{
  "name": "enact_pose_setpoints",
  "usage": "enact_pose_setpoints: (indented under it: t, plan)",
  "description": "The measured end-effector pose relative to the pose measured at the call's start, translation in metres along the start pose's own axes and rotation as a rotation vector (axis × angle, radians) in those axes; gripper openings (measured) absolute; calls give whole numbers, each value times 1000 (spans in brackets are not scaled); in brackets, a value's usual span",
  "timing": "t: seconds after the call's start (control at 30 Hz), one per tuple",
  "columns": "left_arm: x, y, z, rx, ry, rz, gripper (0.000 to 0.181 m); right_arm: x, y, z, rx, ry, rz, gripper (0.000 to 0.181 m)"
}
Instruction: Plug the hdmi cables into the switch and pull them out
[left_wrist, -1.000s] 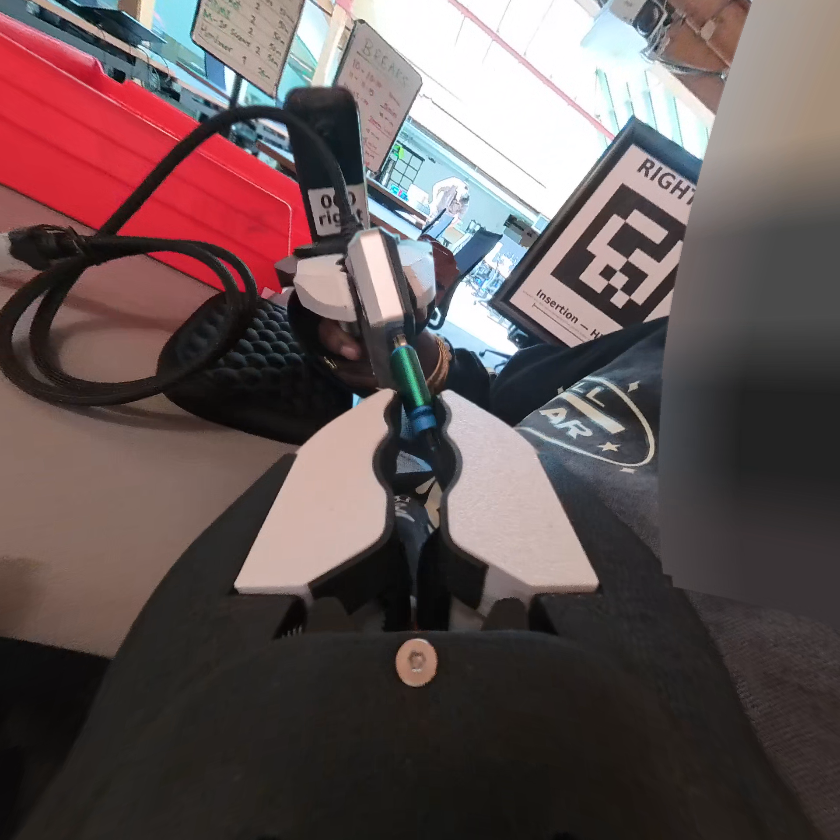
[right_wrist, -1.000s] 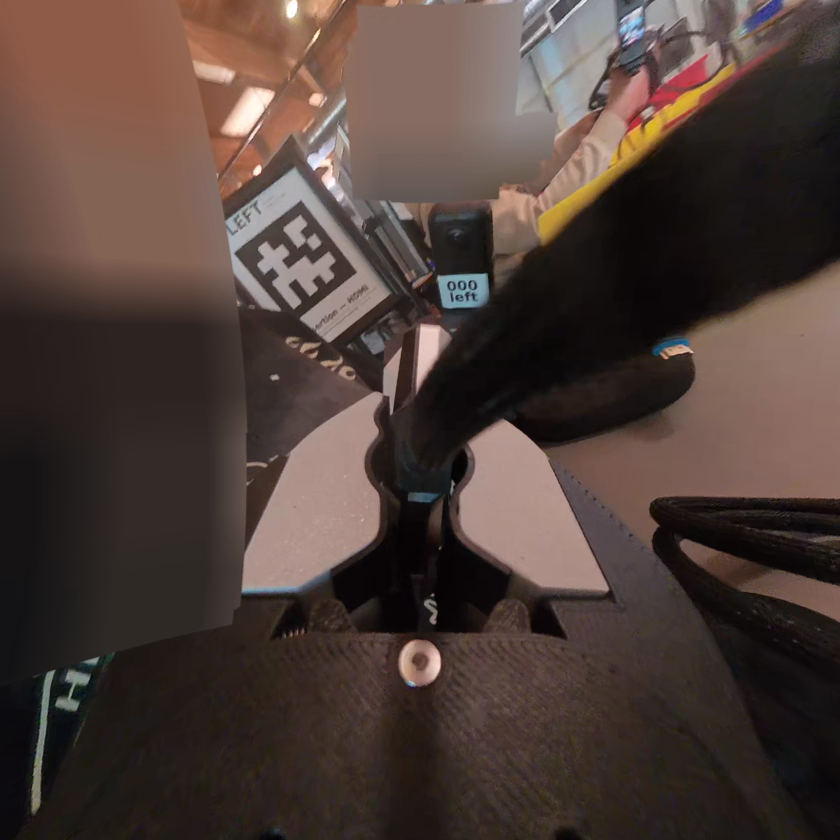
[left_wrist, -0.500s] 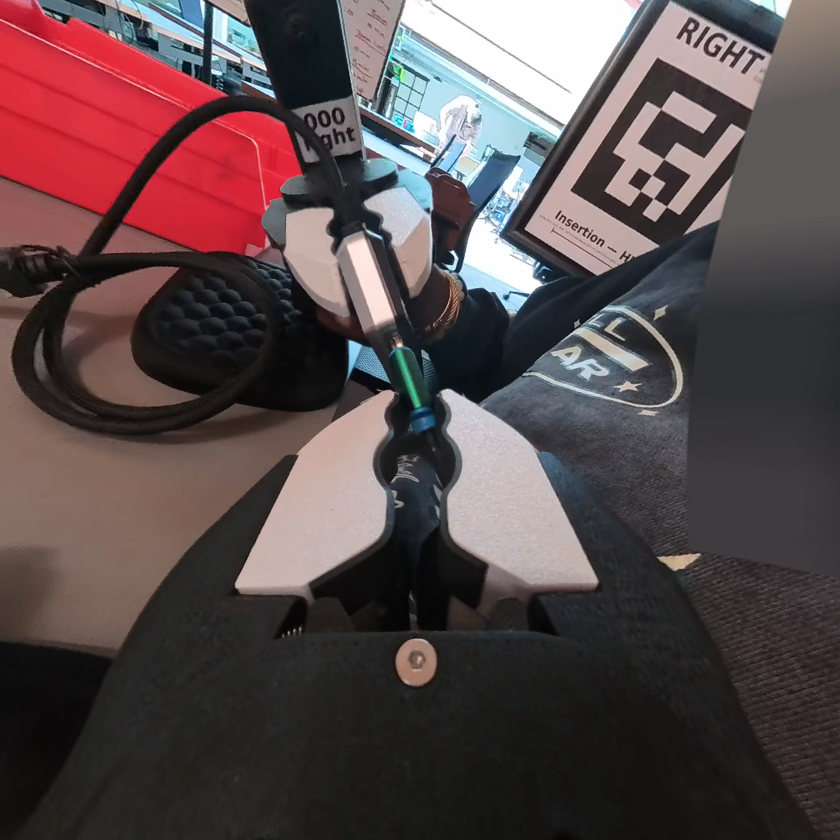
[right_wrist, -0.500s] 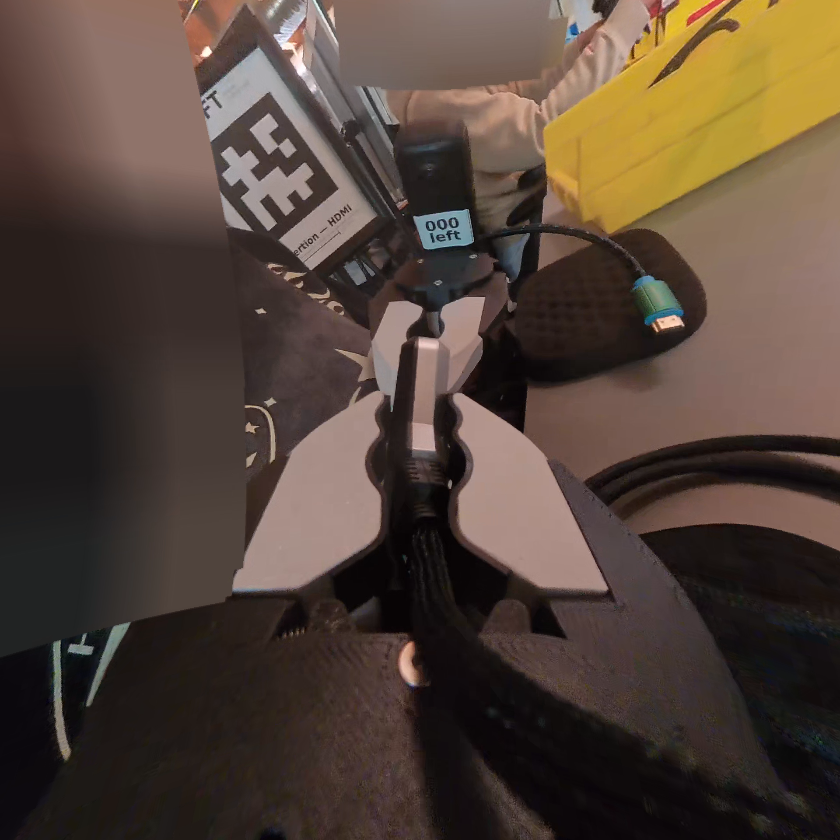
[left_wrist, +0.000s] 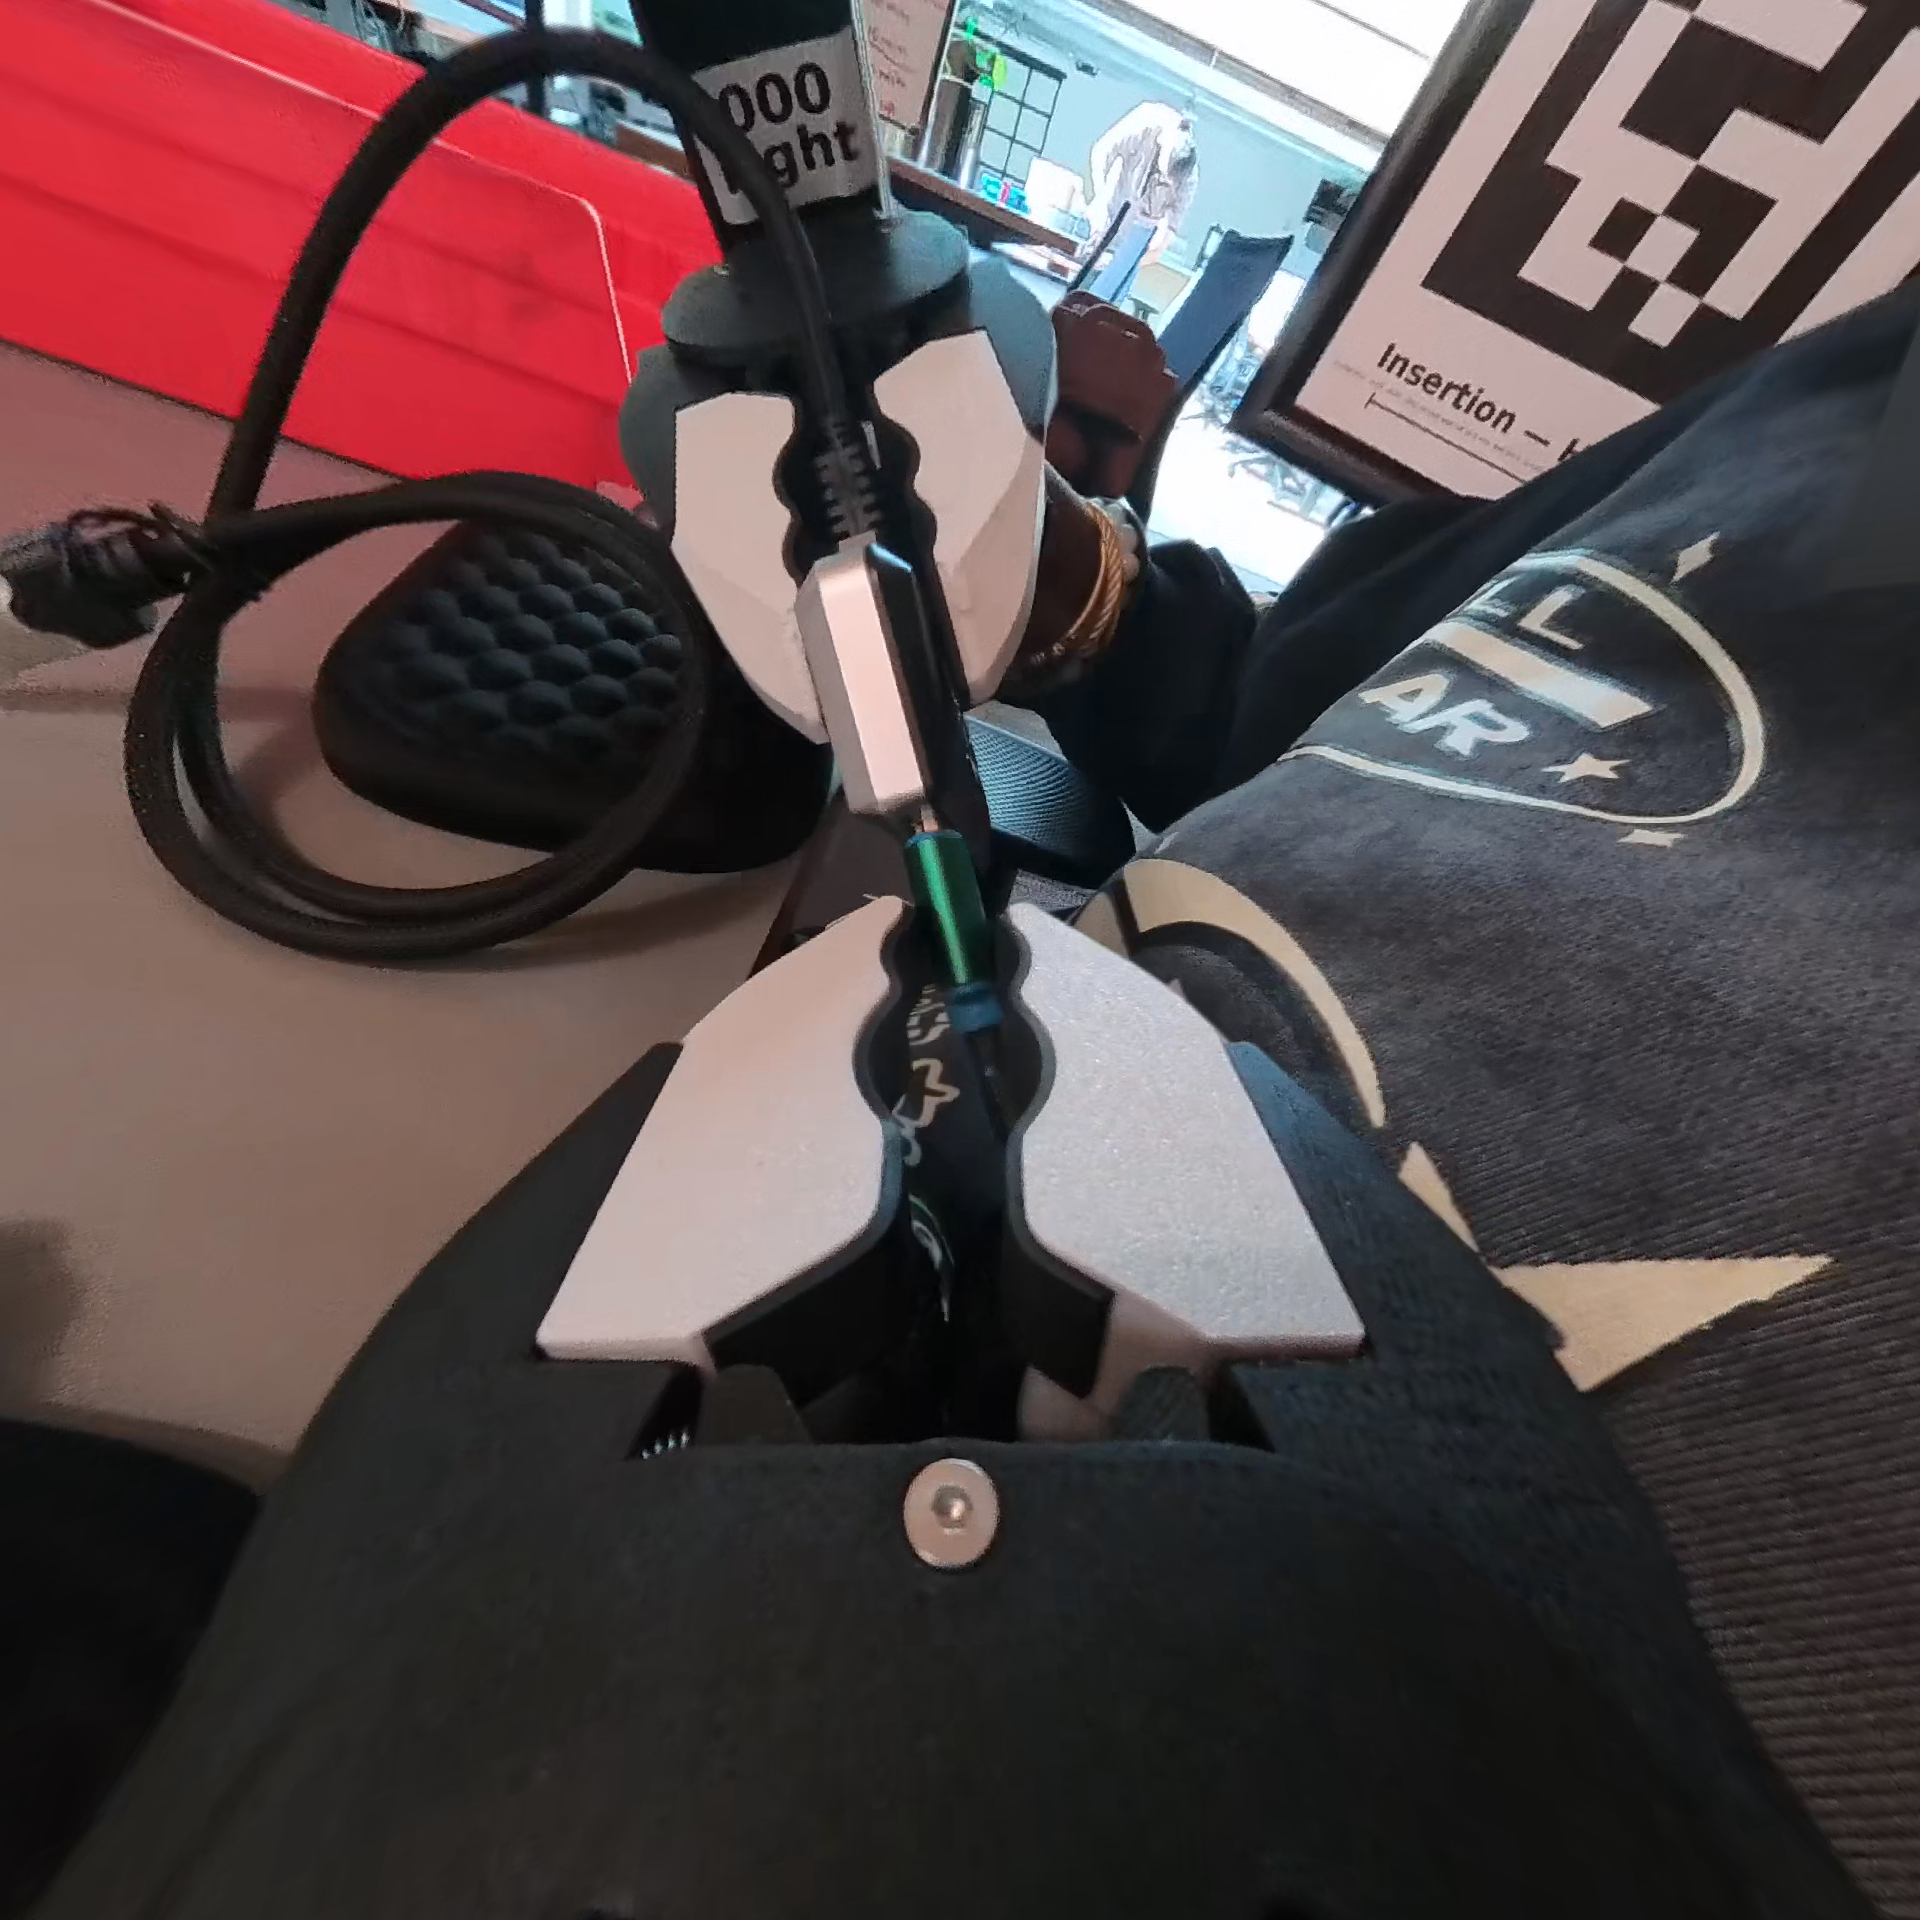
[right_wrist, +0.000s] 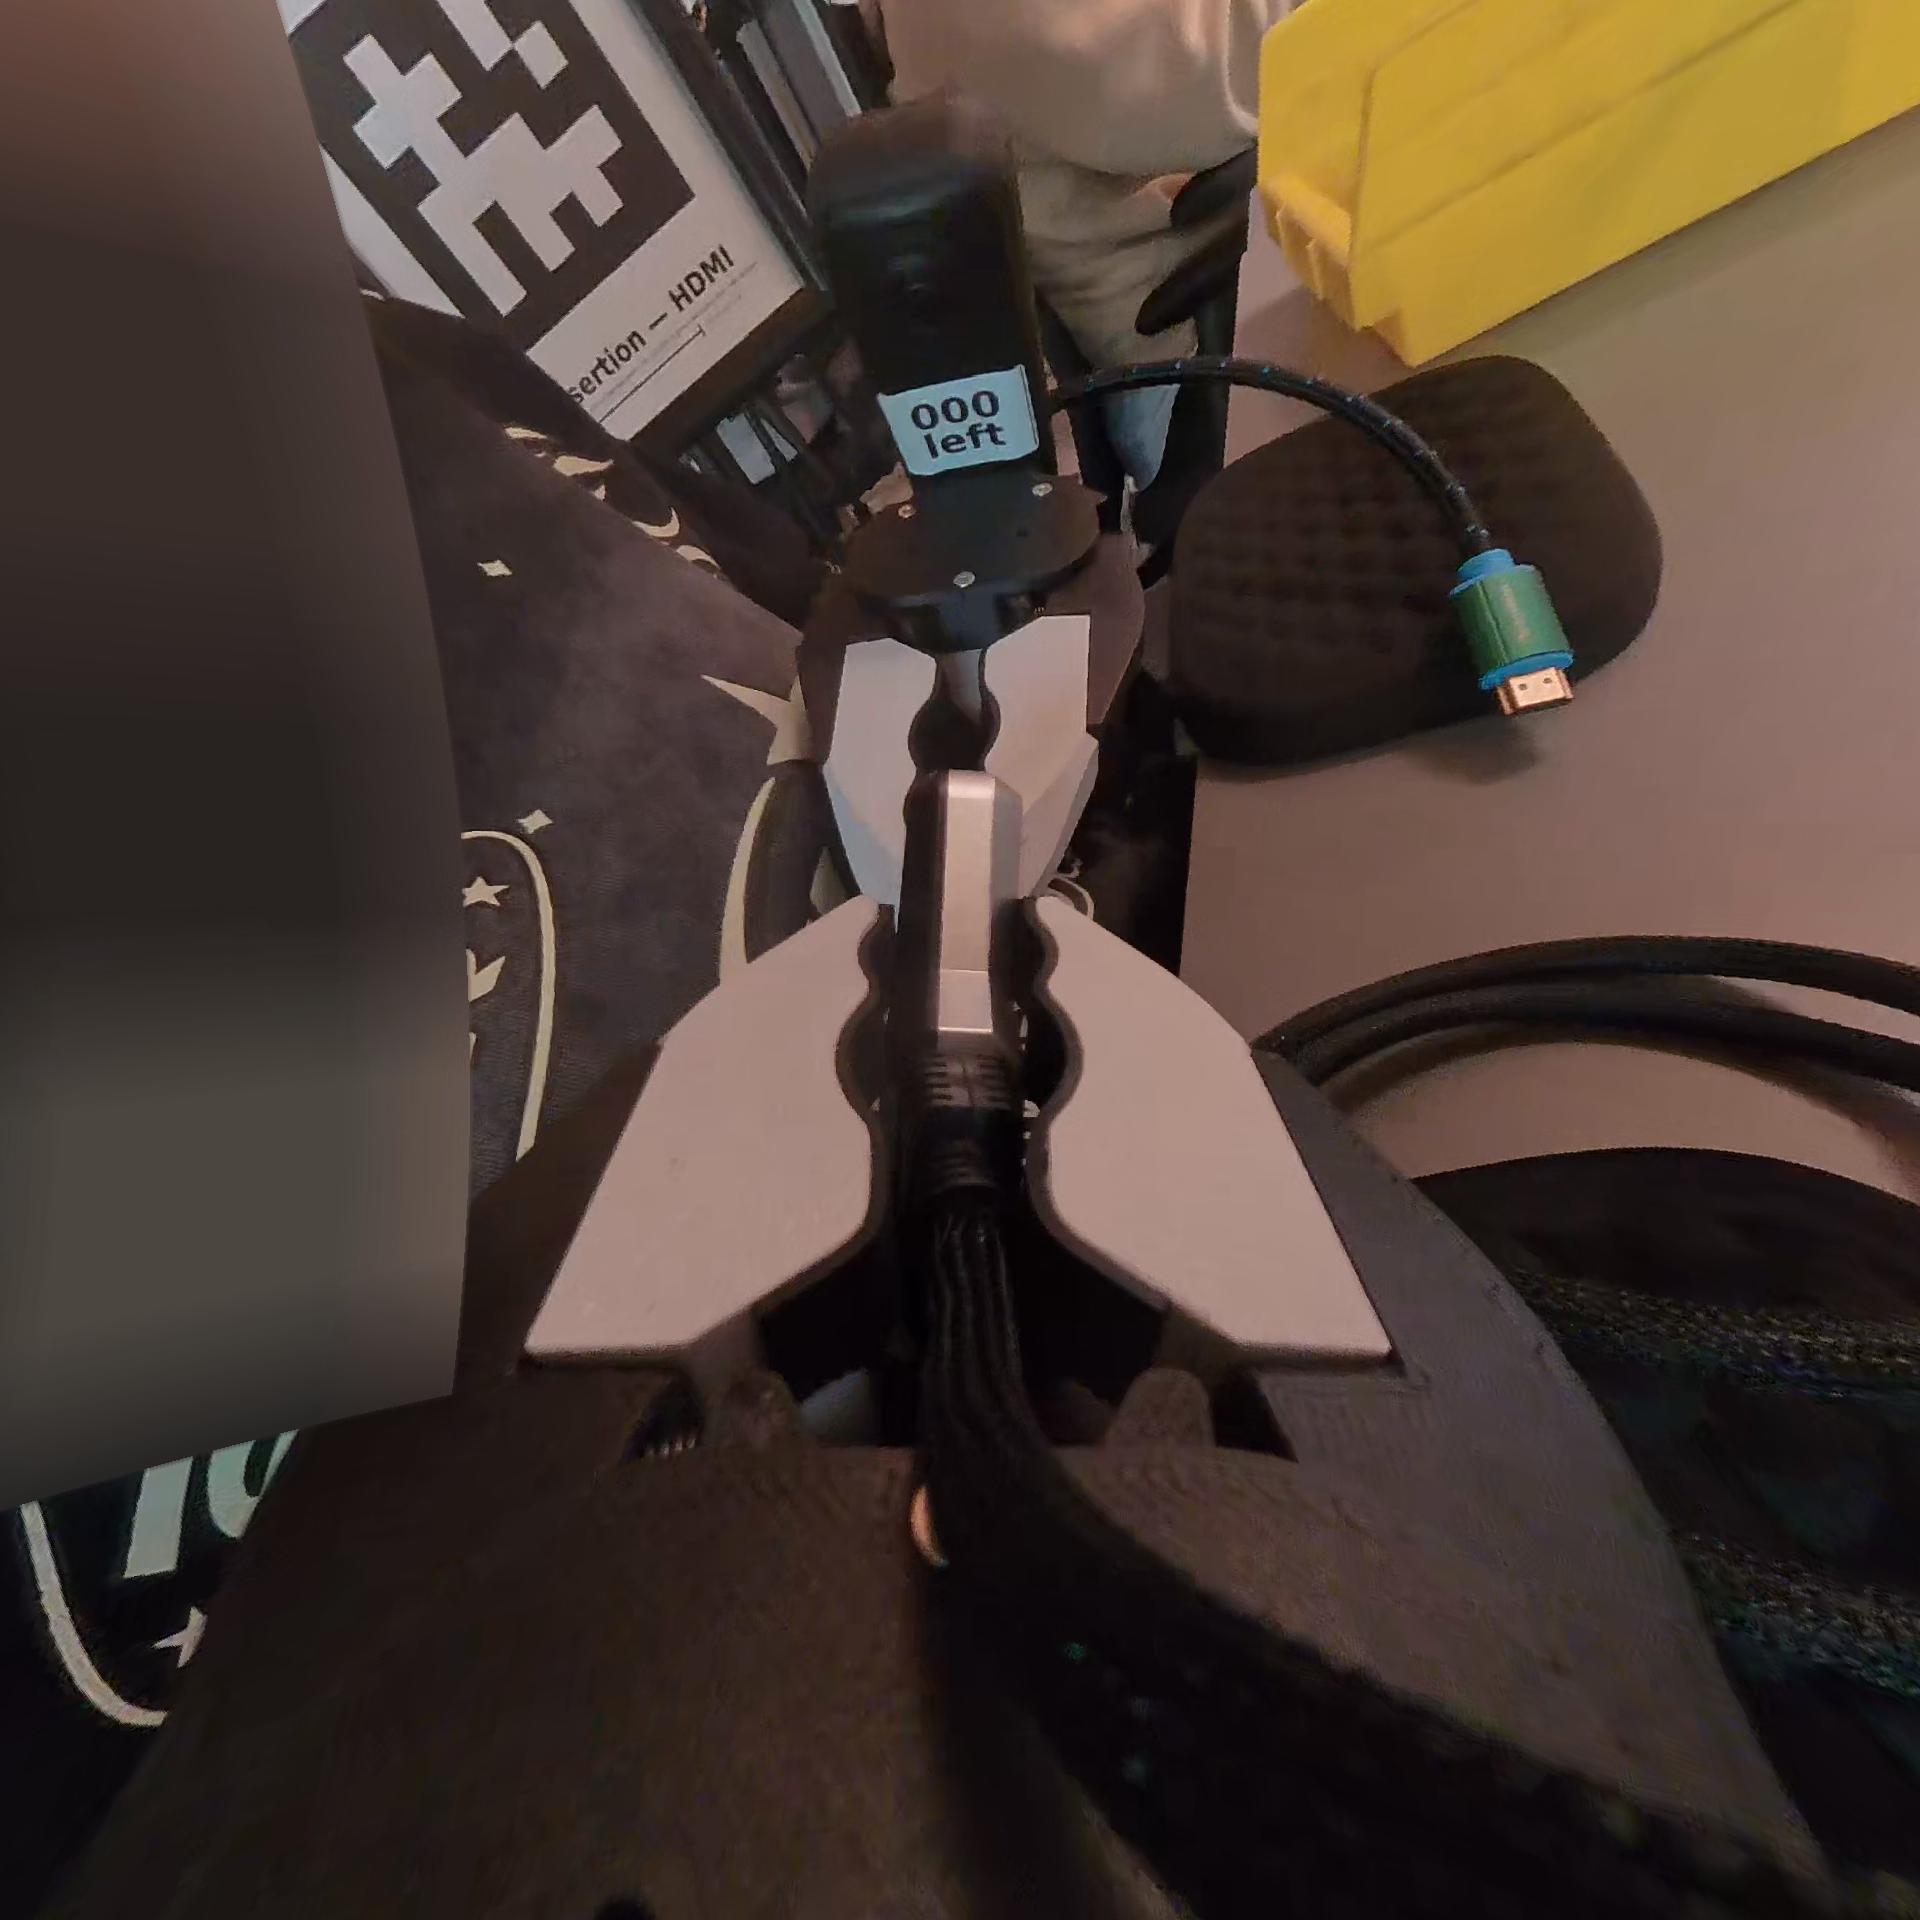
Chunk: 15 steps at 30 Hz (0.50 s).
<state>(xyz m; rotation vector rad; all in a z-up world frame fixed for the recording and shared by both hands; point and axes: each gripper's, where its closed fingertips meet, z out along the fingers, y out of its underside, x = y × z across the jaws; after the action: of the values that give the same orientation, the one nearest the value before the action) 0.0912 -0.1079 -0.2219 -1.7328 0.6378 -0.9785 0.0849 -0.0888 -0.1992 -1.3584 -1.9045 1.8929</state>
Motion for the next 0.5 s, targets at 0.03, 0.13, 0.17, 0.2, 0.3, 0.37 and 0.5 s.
enact_pose_setpoints:
  t: [0.03,0.13,0.17,0.2,0.3,0.37,0.5]
  plan:
    - [-1,-2,0,11,-6,4,10,0,-2,-1,13,1,1,23]
    - [-2,-17,-5,95,8,-25,11,1,-15,-4,112,-1,9,23]
    - [-3,-24,-8,139,20,-48,12,2,-22,-6,162,-2,20,23]
    - [-5,-32,-11,181,33,-73,13,4,-29,-7,210,-1,28,23]
    - [-11,-51,-17,290,93,-176,15,8,-53,-14,334,-15,28,25]
    - [-19,-61,-24,365,137,-294,16,15,-69,-23,421,-23,65,25]
    - [-22,-62,-39,339,260,-480,34,25,-92,-45,576,-44,146,25]
